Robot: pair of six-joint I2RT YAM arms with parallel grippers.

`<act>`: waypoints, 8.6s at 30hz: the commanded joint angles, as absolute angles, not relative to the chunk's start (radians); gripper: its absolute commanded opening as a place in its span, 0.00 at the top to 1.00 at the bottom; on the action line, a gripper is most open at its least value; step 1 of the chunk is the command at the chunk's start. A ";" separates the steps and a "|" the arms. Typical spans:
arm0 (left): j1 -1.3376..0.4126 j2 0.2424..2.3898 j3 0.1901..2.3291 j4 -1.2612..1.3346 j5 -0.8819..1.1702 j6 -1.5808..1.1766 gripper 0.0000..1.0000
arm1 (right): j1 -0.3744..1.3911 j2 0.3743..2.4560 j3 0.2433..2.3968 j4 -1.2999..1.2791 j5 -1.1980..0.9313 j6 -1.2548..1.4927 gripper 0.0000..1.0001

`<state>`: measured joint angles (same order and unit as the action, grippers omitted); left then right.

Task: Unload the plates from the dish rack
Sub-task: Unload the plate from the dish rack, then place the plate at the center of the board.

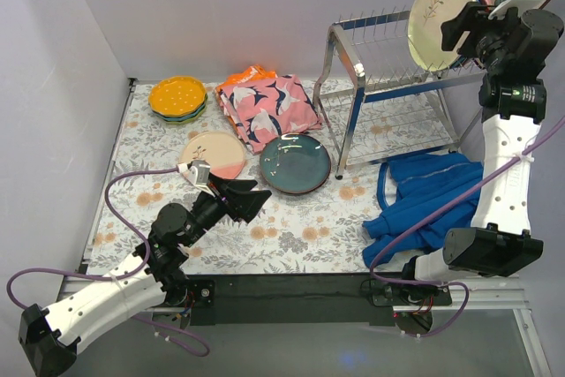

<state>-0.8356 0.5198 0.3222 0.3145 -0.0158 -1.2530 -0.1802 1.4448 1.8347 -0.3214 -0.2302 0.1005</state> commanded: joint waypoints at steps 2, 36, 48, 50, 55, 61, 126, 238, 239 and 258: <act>-0.838 0.525 0.327 0.311 -0.020 -1.239 0.32 | -0.178 1.482 1.858 -0.284 -0.229 0.094 0.25; -0.839 0.538 0.327 0.316 -0.018 -1.241 0.32 | -0.150 1.534 1.833 -0.229 -0.199 0.035 0.79; -0.838 0.563 0.324 0.322 -0.037 -1.235 0.32 | -0.150 1.509 1.897 -0.146 -0.218 0.124 0.99; -0.839 0.566 0.324 0.324 -0.035 -1.233 0.32 | -0.150 1.514 1.916 -0.123 -0.219 0.153 0.99; -0.838 0.572 0.327 0.322 -0.041 -1.230 0.32 | -0.150 1.520 1.962 -0.028 -0.244 0.277 0.99; -0.839 0.568 0.325 0.324 -0.040 -1.230 0.32 | -0.150 1.528 2.051 -0.020 -0.218 0.342 0.99; -0.839 0.071 0.506 -0.195 0.023 -1.634 0.26 | 0.742 1.117 1.091 0.541 -0.468 1.086 0.99; 0.273 1.348 0.411 0.775 0.502 -1.856 1.00 | 0.640 0.635 0.224 0.505 -0.258 0.629 0.04; 0.273 1.359 0.411 0.779 0.500 -1.852 1.00 | 0.640 0.637 0.224 0.506 -0.259 0.626 0.04; 0.272 1.528 0.400 0.781 0.511 -1.827 0.65 | 0.646 0.632 0.221 0.509 -0.250 0.618 0.05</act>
